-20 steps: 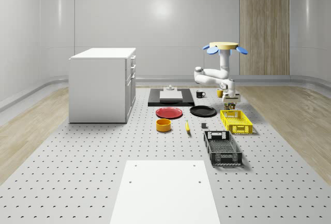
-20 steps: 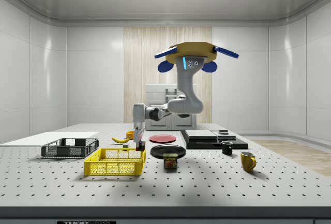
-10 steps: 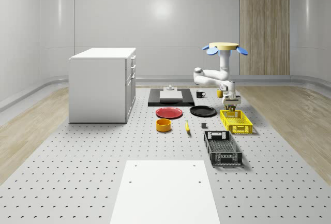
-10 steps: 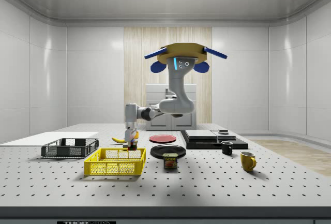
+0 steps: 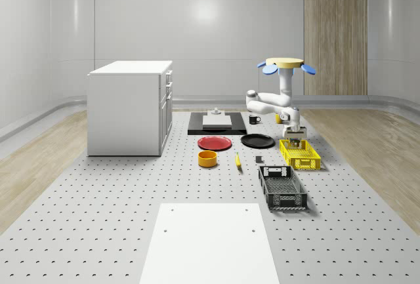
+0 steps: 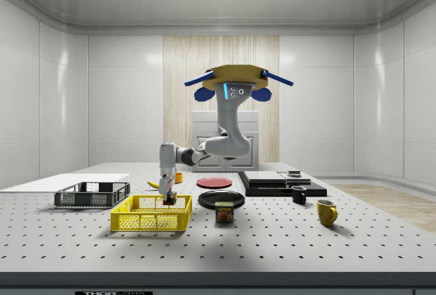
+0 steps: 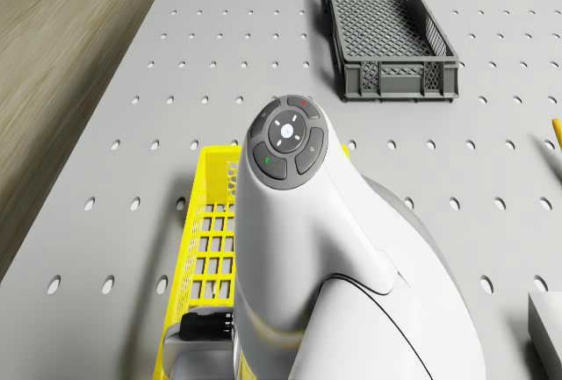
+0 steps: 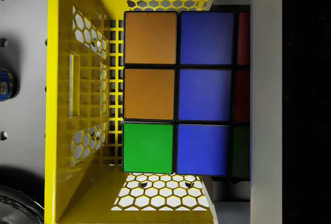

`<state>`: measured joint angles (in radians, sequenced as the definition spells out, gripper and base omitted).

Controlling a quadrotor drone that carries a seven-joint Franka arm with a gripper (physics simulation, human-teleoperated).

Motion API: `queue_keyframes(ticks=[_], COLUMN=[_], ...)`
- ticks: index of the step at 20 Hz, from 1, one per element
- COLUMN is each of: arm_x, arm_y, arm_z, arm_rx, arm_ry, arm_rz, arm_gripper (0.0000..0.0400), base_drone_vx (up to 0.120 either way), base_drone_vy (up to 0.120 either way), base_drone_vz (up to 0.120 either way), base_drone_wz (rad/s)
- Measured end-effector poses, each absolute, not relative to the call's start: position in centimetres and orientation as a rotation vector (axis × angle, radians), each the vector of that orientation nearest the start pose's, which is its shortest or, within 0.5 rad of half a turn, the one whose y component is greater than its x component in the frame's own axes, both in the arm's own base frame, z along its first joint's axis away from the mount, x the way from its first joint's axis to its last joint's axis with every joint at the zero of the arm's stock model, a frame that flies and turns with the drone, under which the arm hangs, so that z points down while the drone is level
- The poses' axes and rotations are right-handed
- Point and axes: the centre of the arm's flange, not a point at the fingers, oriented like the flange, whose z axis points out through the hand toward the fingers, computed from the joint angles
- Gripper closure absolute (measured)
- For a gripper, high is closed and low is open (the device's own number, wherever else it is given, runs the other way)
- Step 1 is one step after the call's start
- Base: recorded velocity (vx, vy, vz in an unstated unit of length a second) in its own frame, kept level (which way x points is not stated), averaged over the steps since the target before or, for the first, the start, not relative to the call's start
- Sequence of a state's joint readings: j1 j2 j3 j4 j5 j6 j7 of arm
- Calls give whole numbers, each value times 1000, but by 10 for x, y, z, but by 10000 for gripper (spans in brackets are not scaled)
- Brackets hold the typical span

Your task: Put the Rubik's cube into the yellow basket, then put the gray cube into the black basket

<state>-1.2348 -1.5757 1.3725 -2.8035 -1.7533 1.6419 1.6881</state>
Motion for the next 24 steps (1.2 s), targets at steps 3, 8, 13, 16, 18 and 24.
queue_keyframes(ticks=[3,8,13,16,18,24], arm_x=[327,327,327,327,327,327], arm_y=[6,6,6,6,6,6], arm_z=[502,517,533,540,542,540], arm_rx=[2,2,2,2,2,1], arm_ry=[-3,-3,-3,-3,-3,-3], arm_rz=[786,786,786,786,786,786], arm_gripper=[77,77,77,77,77,18], base_drone_vx=[0,0,0,0,0,0], base_drone_vy=[0,0,0,0,0,0], base_drone_vz=[0,0,0,0,0,0], base_drone_wz=[0,0,0,0,0,0])
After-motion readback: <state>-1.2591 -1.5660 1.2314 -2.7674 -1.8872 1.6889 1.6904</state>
